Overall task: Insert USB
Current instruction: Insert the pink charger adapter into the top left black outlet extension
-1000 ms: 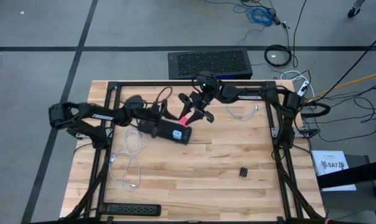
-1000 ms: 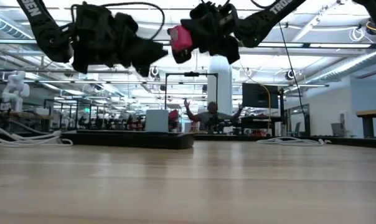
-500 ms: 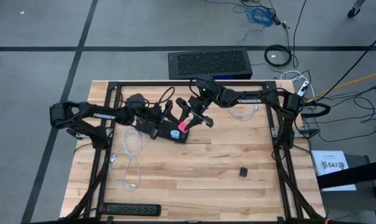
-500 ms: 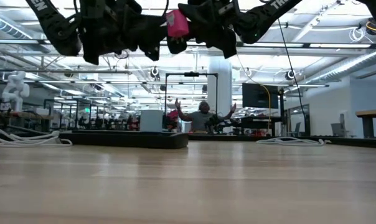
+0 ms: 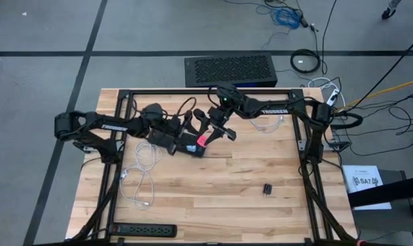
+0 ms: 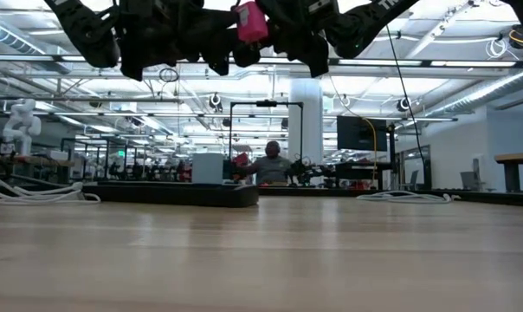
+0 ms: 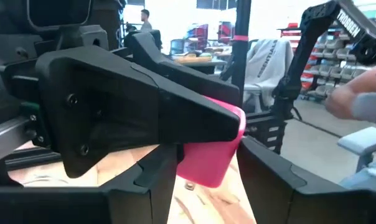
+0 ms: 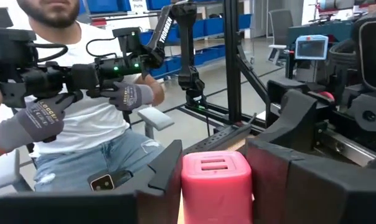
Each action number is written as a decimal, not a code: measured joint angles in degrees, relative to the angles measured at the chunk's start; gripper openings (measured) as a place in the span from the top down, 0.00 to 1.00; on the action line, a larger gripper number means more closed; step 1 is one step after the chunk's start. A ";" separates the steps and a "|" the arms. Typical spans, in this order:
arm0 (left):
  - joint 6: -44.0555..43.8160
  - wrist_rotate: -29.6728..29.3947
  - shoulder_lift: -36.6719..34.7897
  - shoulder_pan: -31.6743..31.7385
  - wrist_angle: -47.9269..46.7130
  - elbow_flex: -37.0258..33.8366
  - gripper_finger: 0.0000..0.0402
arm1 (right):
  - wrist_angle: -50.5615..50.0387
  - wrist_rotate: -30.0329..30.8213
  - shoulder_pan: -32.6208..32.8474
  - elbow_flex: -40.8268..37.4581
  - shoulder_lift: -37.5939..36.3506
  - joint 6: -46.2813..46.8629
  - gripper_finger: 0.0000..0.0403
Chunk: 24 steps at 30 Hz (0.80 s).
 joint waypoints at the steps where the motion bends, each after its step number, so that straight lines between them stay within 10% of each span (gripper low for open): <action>1: 0.43 -0.26 0.05 -0.13 0.00 0.00 0.57 | -0.01 0.01 0.03 -0.01 0.00 -0.08 0.71; 24: 7.07 -4.51 5.79 -5.16 2.43 3.91 0.57 | 1.25 -3.34 0.08 -0.08 0.01 -0.67 0.71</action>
